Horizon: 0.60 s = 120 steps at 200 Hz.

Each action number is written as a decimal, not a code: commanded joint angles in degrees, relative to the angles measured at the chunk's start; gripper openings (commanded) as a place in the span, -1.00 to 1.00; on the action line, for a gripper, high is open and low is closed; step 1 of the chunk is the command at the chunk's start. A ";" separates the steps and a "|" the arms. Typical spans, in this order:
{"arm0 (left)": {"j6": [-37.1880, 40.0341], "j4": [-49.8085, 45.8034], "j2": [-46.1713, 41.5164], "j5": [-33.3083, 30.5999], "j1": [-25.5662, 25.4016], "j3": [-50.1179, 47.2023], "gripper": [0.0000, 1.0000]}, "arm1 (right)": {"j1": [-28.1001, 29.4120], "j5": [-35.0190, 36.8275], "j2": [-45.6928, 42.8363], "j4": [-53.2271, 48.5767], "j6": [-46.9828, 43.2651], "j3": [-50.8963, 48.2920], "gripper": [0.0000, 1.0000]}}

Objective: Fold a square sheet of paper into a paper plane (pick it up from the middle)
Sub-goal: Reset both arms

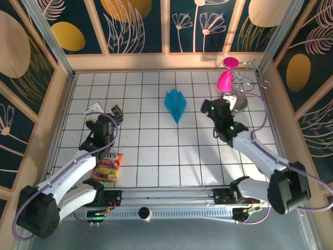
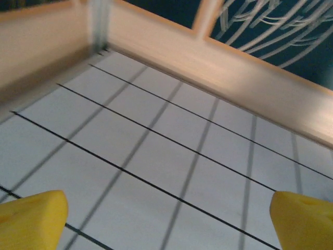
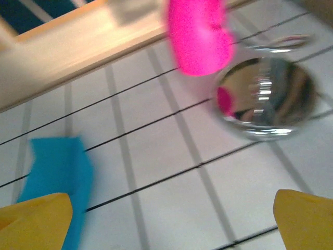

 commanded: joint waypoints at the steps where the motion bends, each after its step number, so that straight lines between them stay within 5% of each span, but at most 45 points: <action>1: 15.74 16.67 0.51 -7.05 0.78 -6.46 0.98 | -5.83 7.32 -4.81 7.03 -1.64 -7.27 0.98; 43: 20.00 27.46 1.34 -1.27 8.42 -13.83 0.97 | -15.61 7.63 -8.33 23.22 -9.87 -19.34 0.98; 73: 20.30 34.50 4.53 7.78 13.12 -17.82 0.97 | -22.34 0.00 -2.23 33.68 -13.19 -23.42 0.97; 120: 21.09 42.31 12.58 19.31 17.40 -18.08 0.98 | -22.96 -5.64 5.31 60.80 -20.58 -31.77 0.94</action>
